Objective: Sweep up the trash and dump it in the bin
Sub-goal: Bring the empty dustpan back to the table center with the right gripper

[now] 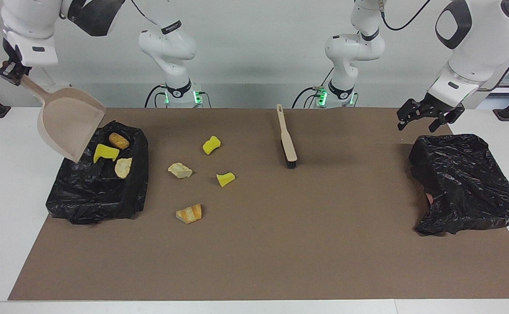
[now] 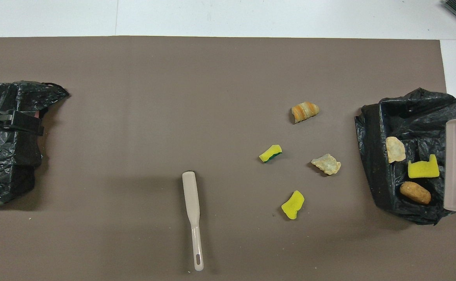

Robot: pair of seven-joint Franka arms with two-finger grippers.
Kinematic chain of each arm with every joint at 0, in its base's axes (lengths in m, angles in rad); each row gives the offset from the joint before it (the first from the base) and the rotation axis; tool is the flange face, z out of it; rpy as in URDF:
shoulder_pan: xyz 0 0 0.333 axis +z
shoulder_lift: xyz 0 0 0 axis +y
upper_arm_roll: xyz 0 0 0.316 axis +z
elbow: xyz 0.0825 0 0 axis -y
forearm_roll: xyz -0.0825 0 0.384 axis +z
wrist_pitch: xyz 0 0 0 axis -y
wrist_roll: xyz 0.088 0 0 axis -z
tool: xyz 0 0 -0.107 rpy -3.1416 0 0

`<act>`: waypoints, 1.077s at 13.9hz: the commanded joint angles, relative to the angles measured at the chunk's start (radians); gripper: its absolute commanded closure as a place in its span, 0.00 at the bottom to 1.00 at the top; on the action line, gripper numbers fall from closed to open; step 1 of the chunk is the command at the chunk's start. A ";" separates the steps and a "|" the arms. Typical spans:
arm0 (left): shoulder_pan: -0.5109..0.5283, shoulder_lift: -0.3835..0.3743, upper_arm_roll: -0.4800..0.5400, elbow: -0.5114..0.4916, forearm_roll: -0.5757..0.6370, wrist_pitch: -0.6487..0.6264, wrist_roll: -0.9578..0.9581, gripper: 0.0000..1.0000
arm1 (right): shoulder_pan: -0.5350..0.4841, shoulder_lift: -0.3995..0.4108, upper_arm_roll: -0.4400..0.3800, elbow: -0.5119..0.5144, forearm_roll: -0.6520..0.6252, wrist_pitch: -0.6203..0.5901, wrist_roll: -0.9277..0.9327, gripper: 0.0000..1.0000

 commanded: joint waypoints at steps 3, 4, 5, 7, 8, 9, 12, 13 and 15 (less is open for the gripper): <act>0.009 0.003 -0.001 0.011 0.023 -0.022 0.017 0.00 | 0.002 0.009 0.107 0.009 0.166 -0.052 0.364 1.00; 0.009 0.001 -0.001 0.006 0.023 -0.025 0.017 0.00 | 0.002 0.012 0.133 0.009 0.207 -0.053 0.453 1.00; 0.009 -0.003 -0.001 -0.006 0.023 -0.022 0.022 0.00 | 0.002 0.018 0.159 0.011 0.253 -0.053 0.545 1.00; 0.000 -0.014 -0.001 -0.020 0.049 -0.019 0.026 0.00 | 0.004 0.035 0.207 0.014 0.359 -0.043 0.749 1.00; -0.002 -0.014 -0.002 -0.020 0.060 -0.016 0.028 0.00 | 0.004 0.053 0.230 0.027 0.404 -0.038 0.848 1.00; -0.004 -0.014 -0.002 -0.020 0.060 -0.016 0.026 0.00 | 0.012 0.082 0.256 0.049 0.442 -0.033 0.957 1.00; -0.002 -0.014 -0.002 -0.018 0.059 -0.011 0.023 0.00 | 0.126 0.189 0.265 0.107 0.475 0.019 1.256 1.00; -0.002 -0.013 -0.002 -0.018 0.059 -0.011 0.013 0.00 | 0.165 0.232 0.265 0.136 0.485 0.036 1.355 1.00; 0.006 -0.011 -0.002 -0.012 0.056 -0.011 0.013 0.00 | 0.240 0.335 0.265 0.216 0.495 0.074 1.542 1.00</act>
